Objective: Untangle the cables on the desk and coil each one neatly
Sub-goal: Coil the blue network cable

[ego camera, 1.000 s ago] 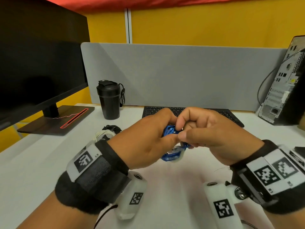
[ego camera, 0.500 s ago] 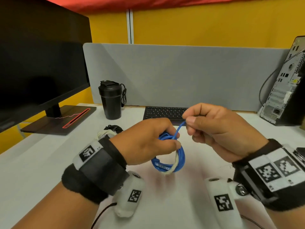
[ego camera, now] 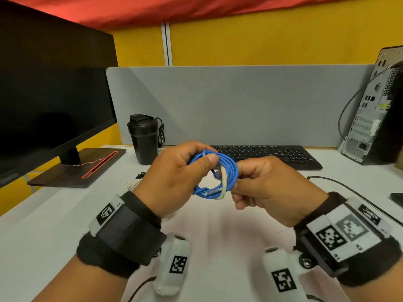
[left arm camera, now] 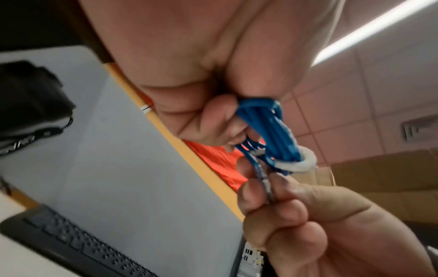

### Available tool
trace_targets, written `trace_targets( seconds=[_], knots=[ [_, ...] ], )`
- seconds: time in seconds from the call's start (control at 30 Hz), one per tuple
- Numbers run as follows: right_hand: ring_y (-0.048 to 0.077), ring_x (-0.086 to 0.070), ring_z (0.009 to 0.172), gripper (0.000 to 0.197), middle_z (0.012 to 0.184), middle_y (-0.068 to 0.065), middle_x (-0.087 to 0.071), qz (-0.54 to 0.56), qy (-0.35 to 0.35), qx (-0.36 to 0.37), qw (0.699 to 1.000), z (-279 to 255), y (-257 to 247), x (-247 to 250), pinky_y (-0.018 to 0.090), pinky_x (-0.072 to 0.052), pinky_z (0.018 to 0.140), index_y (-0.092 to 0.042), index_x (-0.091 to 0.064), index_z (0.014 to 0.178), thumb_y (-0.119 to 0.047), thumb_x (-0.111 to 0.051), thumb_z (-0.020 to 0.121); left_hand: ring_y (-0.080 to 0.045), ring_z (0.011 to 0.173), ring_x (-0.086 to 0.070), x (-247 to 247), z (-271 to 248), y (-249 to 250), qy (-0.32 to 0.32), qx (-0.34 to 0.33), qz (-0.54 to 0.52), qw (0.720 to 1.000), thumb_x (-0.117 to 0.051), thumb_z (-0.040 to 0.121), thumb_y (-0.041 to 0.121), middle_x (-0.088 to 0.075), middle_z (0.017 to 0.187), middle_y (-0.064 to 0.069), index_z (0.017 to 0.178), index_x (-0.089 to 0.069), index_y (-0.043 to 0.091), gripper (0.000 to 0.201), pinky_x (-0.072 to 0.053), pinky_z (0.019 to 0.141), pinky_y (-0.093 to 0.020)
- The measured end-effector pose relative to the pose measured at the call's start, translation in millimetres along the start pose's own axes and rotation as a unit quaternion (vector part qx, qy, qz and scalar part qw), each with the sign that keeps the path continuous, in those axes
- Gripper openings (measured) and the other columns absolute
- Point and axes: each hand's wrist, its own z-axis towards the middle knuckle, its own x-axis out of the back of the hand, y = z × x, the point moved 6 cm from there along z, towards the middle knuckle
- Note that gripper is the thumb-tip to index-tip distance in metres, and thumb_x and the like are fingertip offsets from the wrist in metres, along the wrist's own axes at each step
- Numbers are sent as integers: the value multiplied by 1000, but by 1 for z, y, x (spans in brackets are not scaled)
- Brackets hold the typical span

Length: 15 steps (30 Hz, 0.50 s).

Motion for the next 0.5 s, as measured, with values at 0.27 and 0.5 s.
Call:
trace_targets(
  seconds=[0.27,0.5],
  knots=[
    [23,-68,104,22,108,4,-74,34,38,-42,998,3,5,10,39,-58,82,-19,-76,103,-23,-66,84,-6,76,-67,0,-1,-9,29,37,70,996,-57,99,31,-69,88,8,102,-62,24,9,-55,61,-20],
    [15,-65,70,9,82,5,-72,-10,75,-24,997,4,10,3,34,-58,62,-21,-73,82,-22,-68,90,-8,62,-65,-16,-2,-22,-28,159,-255,953,-66,90,17,-71,74,1,93,-67,14,4,-53,59,-24]
  ],
)
